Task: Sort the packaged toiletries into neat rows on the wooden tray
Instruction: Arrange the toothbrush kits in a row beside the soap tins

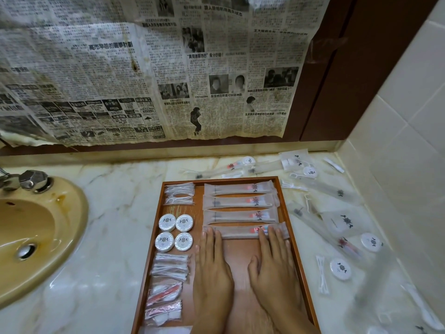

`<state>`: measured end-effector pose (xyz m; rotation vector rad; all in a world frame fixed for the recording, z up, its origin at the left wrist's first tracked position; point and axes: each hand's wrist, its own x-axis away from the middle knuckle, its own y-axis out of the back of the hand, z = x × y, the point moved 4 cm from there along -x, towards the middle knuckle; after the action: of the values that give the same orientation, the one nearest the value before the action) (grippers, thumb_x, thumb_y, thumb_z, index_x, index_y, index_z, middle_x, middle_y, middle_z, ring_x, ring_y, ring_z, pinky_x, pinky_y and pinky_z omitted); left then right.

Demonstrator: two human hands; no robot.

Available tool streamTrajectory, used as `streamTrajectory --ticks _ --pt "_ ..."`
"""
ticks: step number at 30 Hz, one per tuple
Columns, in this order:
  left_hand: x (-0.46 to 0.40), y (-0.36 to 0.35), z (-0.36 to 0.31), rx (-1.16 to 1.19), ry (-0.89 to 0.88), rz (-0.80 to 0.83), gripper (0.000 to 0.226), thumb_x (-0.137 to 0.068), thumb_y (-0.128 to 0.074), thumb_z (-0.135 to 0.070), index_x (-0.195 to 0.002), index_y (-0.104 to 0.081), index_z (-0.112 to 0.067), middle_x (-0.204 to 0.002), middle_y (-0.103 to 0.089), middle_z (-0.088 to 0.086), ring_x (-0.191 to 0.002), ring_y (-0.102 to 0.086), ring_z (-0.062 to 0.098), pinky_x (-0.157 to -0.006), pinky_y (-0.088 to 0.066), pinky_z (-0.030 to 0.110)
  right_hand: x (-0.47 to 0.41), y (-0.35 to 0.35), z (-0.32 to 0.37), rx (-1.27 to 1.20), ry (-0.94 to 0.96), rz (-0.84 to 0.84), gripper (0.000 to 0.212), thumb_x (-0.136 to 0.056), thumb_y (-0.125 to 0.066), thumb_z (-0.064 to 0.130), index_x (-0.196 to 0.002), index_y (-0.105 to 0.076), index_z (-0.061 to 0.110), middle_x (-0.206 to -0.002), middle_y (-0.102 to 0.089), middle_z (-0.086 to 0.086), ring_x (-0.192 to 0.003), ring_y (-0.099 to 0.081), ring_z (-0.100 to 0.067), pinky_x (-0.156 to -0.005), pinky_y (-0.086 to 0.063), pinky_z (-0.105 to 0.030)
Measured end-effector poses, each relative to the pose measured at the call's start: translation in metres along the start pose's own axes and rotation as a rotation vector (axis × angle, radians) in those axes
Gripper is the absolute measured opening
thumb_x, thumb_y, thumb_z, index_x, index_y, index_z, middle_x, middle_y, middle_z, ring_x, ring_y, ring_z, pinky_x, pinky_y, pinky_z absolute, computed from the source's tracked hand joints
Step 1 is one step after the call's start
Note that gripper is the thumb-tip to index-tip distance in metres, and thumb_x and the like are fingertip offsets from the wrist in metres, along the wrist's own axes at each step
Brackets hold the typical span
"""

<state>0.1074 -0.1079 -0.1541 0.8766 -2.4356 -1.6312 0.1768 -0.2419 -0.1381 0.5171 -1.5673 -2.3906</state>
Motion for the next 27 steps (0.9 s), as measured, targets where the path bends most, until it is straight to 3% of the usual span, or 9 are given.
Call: streamTrajectory --ticks 7,12,16,19,22,27 --pt "0.0 -0.003 0.003 0.014 0.009 0.005 0.066 -0.091 -0.03 -0.011 -0.156 -0.016 -0.013 -0.163 -0.019 0.006 -0.152 -0.01 0.017 -0.121 -0.009 0.036 0.001 0.0 0.0 -0.02 -0.002 -0.021 0.068 -0.087 -0.037 0.034 -0.15 -0.035 0.011 -0.158 -0.03 -0.009 -0.149 -0.018 -0.019 -0.122 -0.008 -0.033" --pt "-0.001 -0.001 0.002 0.042 0.011 -0.003 0.068 -0.09 -0.03 -0.01 -0.156 -0.013 -0.016 -0.162 -0.021 0.007 -0.151 -0.011 0.017 -0.121 -0.007 0.034 0.0 0.0 -0.001 -0.046 0.009 -0.031 0.067 -0.087 -0.038 0.033 -0.15 -0.037 0.012 -0.158 -0.031 -0.008 -0.149 -0.02 -0.019 -0.118 -0.019 -0.04" --pt "-0.002 0.001 0.001 0.061 0.025 0.004 0.067 -0.093 -0.029 -0.01 -0.157 -0.012 -0.018 -0.163 -0.018 0.005 -0.152 -0.009 0.016 -0.121 -0.007 0.034 0.0 0.001 0.0 -0.076 0.009 -0.02 0.066 -0.087 -0.038 0.031 -0.15 -0.036 0.013 -0.158 -0.032 -0.006 -0.149 -0.02 -0.018 -0.117 -0.02 -0.04" --pt "-0.001 0.004 0.0 0.091 0.031 0.021 0.066 -0.093 -0.029 -0.008 -0.157 -0.015 -0.016 -0.163 -0.018 0.005 -0.152 -0.008 0.015 -0.121 -0.007 0.033 0.0 0.002 0.001 -0.143 0.013 -0.026 0.064 -0.088 -0.039 0.03 -0.15 -0.037 0.015 -0.158 -0.031 -0.004 -0.149 -0.018 -0.014 -0.119 -0.016 -0.036" --pt "-0.002 0.004 0.0 0.156 0.042 0.049 0.066 -0.093 -0.035 -0.007 -0.156 -0.016 -0.019 -0.163 -0.017 0.001 -0.151 -0.009 0.013 -0.121 -0.007 0.033 0.0 0.006 -0.001 -0.269 -0.005 -0.045 0.06 -0.089 -0.044 0.025 -0.148 -0.039 0.018 -0.158 -0.029 0.003 -0.149 -0.014 -0.008 -0.119 -0.023 -0.039" --pt "-0.013 0.02 0.002 0.316 0.117 0.046 0.058 -0.095 -0.031 -0.019 -0.152 -0.026 -0.025 -0.162 -0.021 -0.004 -0.149 -0.009 0.004 -0.122 -0.021 0.041 -0.009 0.02 -0.001 -0.42 -0.031 -0.076 0.055 -0.088 -0.049 0.023 -0.142 -0.046 0.02 -0.154 -0.035 0.007 -0.148 -0.014 -0.003 -0.118 -0.025 -0.041"
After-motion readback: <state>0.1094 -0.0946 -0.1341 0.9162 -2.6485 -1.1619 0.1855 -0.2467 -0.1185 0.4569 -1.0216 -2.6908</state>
